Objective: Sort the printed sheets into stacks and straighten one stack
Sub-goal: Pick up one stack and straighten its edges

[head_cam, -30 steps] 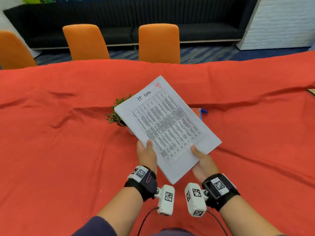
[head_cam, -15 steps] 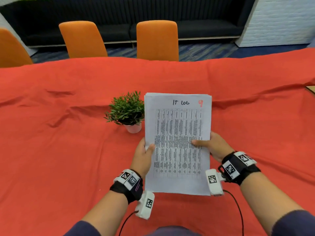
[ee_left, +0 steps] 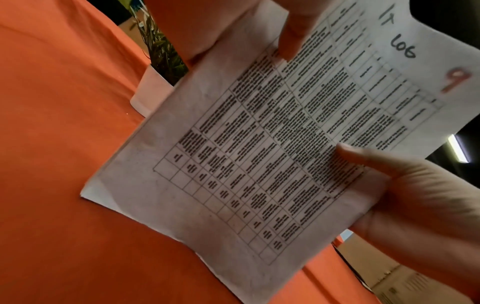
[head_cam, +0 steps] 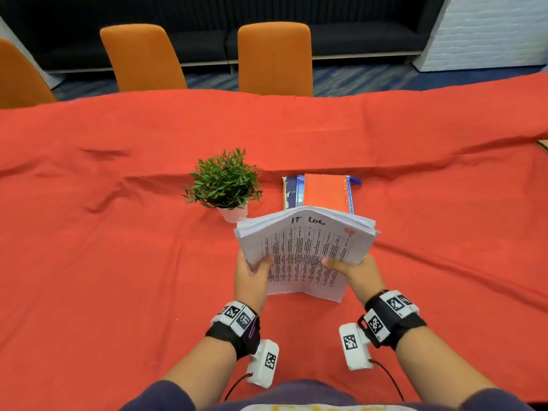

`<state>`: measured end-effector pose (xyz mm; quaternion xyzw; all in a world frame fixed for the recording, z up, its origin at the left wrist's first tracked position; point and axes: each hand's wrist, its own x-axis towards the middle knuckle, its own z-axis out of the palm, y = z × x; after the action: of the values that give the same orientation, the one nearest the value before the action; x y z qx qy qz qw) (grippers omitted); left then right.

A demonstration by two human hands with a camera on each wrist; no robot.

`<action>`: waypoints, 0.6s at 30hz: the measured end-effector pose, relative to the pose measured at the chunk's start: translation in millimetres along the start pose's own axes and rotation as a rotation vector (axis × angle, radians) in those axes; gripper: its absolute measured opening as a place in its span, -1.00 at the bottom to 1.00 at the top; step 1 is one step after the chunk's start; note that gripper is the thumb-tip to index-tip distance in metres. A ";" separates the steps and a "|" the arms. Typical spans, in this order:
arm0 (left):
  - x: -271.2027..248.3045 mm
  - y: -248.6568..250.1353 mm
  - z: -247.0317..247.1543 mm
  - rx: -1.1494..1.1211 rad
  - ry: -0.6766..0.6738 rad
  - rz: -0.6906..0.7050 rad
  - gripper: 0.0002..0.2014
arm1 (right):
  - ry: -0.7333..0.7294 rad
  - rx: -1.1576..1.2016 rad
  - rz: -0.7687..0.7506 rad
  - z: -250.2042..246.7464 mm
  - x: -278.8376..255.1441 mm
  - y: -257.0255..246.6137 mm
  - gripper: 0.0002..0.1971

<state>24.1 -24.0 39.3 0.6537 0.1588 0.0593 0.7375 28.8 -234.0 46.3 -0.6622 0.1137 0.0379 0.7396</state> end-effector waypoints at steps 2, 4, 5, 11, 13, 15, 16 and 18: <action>0.0 -2.2 -1.7 -0.005 0.002 -0.008 -0.58 | 0.001 0.019 -0.007 1.7 -1.1 -0.7 -0.68; -1.1 -4.3 -3.1 0.014 -0.010 -0.029 -0.59 | -0.004 0.012 -0.008 2.7 -2.6 0.9 -0.66; -1.7 -6.3 -3.6 0.023 -0.020 -0.040 -0.60 | -0.014 0.007 -0.008 2.6 -2.9 3.1 -0.64; -4.5 -4.2 -4.3 0.045 -0.038 -0.034 -0.51 | -0.033 -0.030 -0.010 1.1 -1.1 7.0 -0.58; -5.4 -2.3 -5.1 0.040 -0.051 -0.020 -0.57 | -0.051 -0.041 0.002 0.1 -1.4 8.4 -0.56; -6.0 3.0 -5.3 0.018 -0.026 0.008 -0.64 | -0.072 -0.052 0.004 -1.8 -2.2 6.2 -0.56; -6.3 7.7 -6.2 0.004 -0.006 0.039 -0.65 | -0.083 -0.050 0.002 -3.4 -3.3 3.2 -0.54; -7.2 20.6 -7.9 -0.003 0.000 0.147 -0.61 | -0.098 -0.023 -0.016 -7.1 -5.7 -5.9 -0.49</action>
<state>17.3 -15.8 59.9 0.6626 0.1103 0.1135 0.7321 23.7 -241.2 52.7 -0.6688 0.0718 0.0658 0.7370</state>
